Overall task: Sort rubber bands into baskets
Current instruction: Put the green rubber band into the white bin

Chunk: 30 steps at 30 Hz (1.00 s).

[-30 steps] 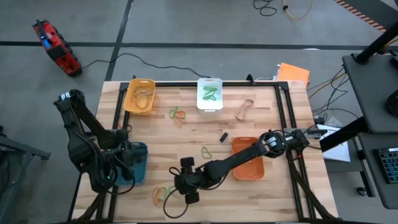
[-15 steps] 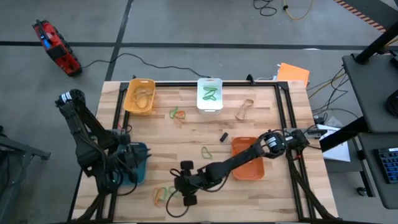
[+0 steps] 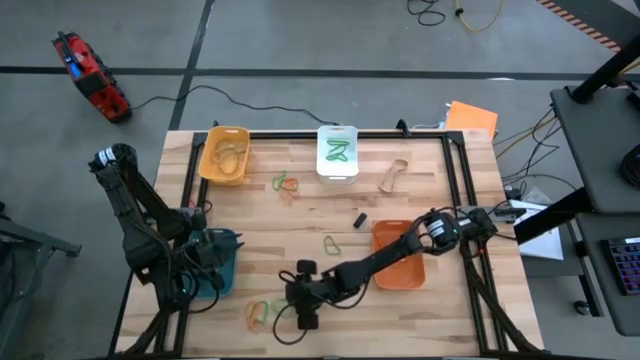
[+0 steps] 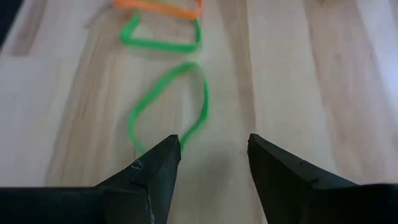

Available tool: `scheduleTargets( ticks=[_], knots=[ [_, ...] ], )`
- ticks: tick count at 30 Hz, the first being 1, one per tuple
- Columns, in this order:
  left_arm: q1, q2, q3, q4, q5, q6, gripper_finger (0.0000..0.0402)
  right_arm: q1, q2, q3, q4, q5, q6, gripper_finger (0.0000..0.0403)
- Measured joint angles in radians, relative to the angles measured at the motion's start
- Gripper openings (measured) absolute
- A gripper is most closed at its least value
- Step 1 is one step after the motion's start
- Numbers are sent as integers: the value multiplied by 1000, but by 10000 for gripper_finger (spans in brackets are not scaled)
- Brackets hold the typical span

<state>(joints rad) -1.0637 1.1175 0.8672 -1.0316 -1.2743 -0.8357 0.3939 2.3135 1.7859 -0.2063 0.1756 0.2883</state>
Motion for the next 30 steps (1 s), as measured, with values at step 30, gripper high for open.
scheduleTargets(
  ticks=[30],
  knots=[
    [0, 26, 0, -2, -1, -1, 77, -55, 2, -24, 196, -57, -127, 174]
  ],
)
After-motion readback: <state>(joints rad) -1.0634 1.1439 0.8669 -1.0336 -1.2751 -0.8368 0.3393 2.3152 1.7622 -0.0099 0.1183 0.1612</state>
